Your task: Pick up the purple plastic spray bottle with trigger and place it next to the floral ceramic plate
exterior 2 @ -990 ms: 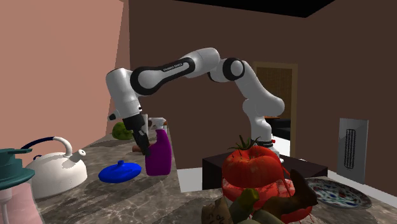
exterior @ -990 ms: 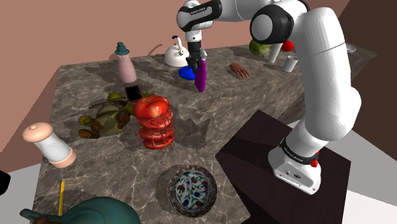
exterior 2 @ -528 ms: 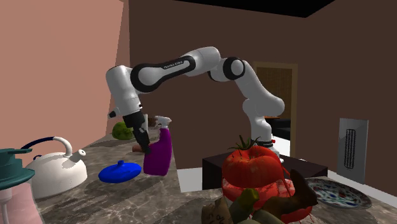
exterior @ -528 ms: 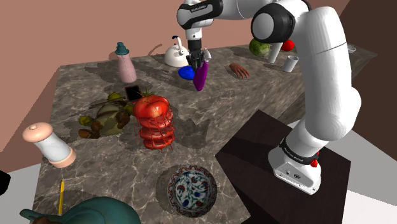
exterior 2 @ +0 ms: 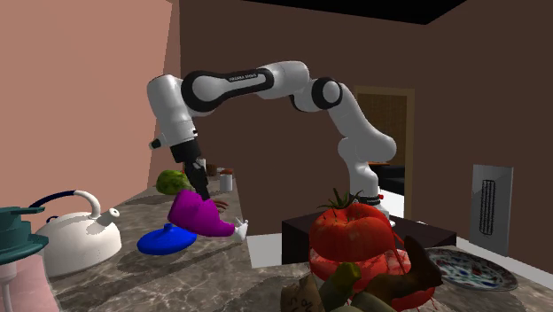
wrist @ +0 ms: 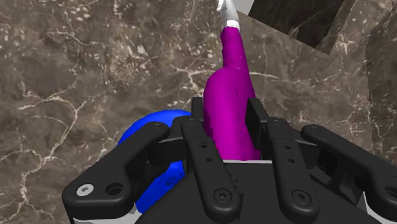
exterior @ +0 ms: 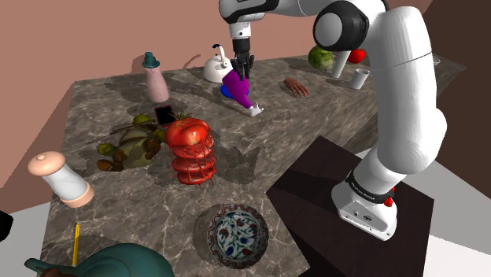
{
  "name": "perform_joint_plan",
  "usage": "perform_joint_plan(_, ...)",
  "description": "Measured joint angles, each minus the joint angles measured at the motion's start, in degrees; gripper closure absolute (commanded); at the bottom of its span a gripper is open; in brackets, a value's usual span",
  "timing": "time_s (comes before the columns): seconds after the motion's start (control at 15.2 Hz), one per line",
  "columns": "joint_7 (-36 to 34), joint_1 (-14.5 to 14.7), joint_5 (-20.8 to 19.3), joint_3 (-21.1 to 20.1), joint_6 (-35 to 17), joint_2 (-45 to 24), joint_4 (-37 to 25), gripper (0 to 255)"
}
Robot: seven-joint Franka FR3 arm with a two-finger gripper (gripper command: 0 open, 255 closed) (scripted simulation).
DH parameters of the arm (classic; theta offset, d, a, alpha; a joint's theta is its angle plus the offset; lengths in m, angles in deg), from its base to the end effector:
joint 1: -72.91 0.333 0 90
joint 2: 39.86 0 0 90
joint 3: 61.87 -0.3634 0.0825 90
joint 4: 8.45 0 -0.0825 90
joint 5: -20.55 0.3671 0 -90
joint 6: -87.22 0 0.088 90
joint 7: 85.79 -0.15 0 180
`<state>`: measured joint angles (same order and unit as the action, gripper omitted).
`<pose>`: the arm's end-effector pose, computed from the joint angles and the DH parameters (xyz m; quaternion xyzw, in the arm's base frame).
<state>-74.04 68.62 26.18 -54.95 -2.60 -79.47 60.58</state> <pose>0.6973 -0.1018 0.3529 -0.9869 -0.0042 0.1564 0.0403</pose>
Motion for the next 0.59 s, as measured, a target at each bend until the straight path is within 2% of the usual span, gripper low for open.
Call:
perform_joint_plan(0.53,-0.2,-0.2,-0.1,0.1,5.5,0.8,-4.6,255)
perform_joint_plan(0.59,-0.6,0.2,-0.2,0.0,5.5,2.0,-3.4,255)
